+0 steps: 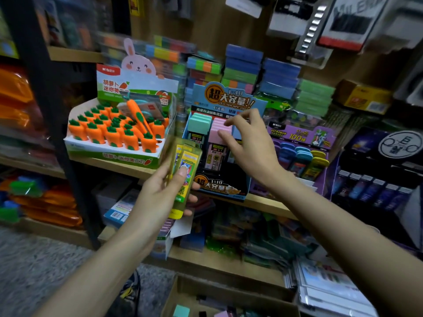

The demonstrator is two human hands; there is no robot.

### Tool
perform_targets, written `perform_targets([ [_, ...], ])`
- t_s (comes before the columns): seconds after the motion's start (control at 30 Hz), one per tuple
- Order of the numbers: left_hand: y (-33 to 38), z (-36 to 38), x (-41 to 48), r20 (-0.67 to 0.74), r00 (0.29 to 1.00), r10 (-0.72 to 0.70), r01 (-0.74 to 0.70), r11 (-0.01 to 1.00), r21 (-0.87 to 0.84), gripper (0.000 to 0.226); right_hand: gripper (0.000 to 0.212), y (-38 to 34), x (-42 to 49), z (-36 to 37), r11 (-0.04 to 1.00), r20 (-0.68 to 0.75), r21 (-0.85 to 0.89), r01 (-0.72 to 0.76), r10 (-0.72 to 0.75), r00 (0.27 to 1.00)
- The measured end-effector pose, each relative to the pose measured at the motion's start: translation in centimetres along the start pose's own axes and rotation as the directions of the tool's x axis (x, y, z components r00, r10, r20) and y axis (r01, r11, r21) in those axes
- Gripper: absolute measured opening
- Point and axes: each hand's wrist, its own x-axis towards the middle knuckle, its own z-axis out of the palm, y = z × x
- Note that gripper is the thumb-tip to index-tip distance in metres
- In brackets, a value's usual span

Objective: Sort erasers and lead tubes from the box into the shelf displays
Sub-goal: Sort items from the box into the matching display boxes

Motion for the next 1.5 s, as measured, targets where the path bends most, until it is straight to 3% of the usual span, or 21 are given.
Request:
perform_targets([
  [0.07,0.0,0.7,-0.2,0.106,0.994,-0.029,0.023,0.998,0.057,0.013,0.03,-0.9,-1.4,-1.5,0.894,0.159,0.424,-0.144,0.083,0.984],
  [0.13,-0.1,1.3,-0.4,0.214,0.975,-0.064,0.038,0.991,0.125,0.02,0.027,-1.5,-3.0,-2.7,0.683,0.396,0.657,-0.319,0.047,0.917],
  [0.2,-0.2,1.9,-0.8,0.316,0.944,-0.099,0.044,0.983,0.176,0.028,0.026,-1.1,-5.0,-3.6,0.597,0.496,0.7,-0.391,-0.013,0.868],
  [0.27,-0.3,2.6,-1.2,0.391,0.911,-0.131,0.048,0.976,0.214,0.033,0.026,-0.5,-6.7,-4.2,0.575,0.505,0.708,-0.409,-0.008,0.863],
  [0.4,-0.8,4.3,-1.3,0.35,0.928,-0.129,0.051,0.973,0.225,0.035,0.024,1.4,-9.3,-5.4,0.395,0.48,0.761,-0.515,0.192,0.856],
  [0.53,-2.0,6.6,-1.5,0.237,0.959,-0.157,0.169,0.985,-0.028,0.043,0.019,3.2,-11.3,-6.8,0.14,0.382,0.864,-0.484,0.446,0.81],
  [0.73,-3.3,11.1,-1.8,0.151,0.978,-0.141,0.184,0.927,-0.326,0.029,0.019,3.1,-15.0,-6.8,-0.038,0.416,0.881,-0.472,0.534,0.736],
  [0.8,-3.3,12.3,-1.7,0.158,0.976,-0.151,0.198,0.918,-0.345,0.018,0.02,3.2,-16.0,-6.9,0.005,0.457,0.847,-0.531,0.503,0.734],
  [0.9,-3.4,13.8,-1.7,0.186,0.978,-0.099,0.15,0.948,-0.28,0.016,0.017,3.5,-16.4,-7.6,0.17,0.471,0.788,-0.592,0.452,0.758],
  [0.97,-3.4,14.4,-1.6,0.203,0.978,-0.052,0.092,0.977,-0.193,0.017,0.022,4.3,-15.7,-8.5,0.321,0.39,0.766,-0.557,0.456,0.8],
  [1.07,-3.2,15.4,-1.5,0.289,0.957,-0.013,0.043,0.994,-0.097,0.018,0.017,5.8,-13.6,-9.9,0.444,0.258,0.75,-0.49,0.486,0.835],
  [1.17,-3.4,16.1,-1.3,0.353,0.936,0.01,0.014,0.998,-0.065,0.023,0.007,7.3,-11.6,-10.8,0.532,0.276,0.701,-0.475,0.412,0.869],
  [1.27,-3.5,16.4,-1.0,0.354,0.933,0.072,-0.058,0.997,-0.049,0.022,0.011,8.4,-10.2,-11.5,0.664,0.279,0.625,-0.411,0.302,0.912],
  [1.37,-3.3,16.4,-0.1,0.274,0.952,0.136,-0.132,0.991,-0.035,0.018,0.011,9.8,-8.6,-12.3,0.728,0.159,0.594,-0.341,0.31,0.937],
  [1.5,-3.5,15.9,1.1,0.173,0.977,0.127,-0.127,0.992,-0.01,0.015,0.016,12.4,-6.7,-13.7,0.831,-0.074,0.492,-0.259,0.336,0.939],
])
